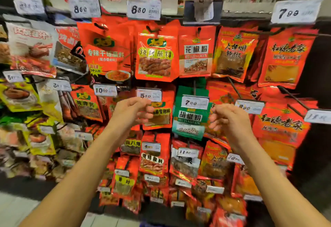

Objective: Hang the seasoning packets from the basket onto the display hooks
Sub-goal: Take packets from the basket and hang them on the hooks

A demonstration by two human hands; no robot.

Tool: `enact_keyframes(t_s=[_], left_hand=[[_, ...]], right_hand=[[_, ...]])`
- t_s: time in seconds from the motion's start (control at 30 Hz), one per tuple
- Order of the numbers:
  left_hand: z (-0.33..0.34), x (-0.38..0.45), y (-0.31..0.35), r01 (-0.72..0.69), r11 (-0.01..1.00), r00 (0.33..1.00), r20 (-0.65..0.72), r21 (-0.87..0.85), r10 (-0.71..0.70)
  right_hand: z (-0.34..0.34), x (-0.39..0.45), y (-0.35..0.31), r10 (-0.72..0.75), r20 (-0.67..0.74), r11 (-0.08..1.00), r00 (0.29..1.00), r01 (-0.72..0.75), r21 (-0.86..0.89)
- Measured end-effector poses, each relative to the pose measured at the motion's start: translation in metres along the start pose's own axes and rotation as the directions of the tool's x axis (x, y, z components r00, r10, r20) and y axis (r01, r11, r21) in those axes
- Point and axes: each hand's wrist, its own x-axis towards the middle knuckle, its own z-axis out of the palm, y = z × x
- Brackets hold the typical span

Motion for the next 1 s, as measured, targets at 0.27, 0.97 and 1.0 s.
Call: enact_keyframes(t_s=[0.27, 0.97, 1.0], left_hand=[[0.039, -0.084, -0.159, 0.401, 0.916, 0.914, -0.075, 0.026, -0.398], [-0.008, -0.239, -0.628, 0.975, 0.193, 0.209, -0.172, 0.107, -0.963], [-0.01, -0.238, -0.651, 0.974, 0.175, 0.199, -0.168, 0.147, -0.965]], right_hand=[[-0.075, -0.076, 0.161, 0.43, 0.004, 0.896, 0.903, -0.427, -0.125], [-0.103, -0.311, 0.626, 0.952, -0.286, 0.028, 0.112, -0.959, -0.282], [-0.103, -0.316, 0.645, 0.957, -0.282, -0.009, 0.071, -0.963, -0.271]])
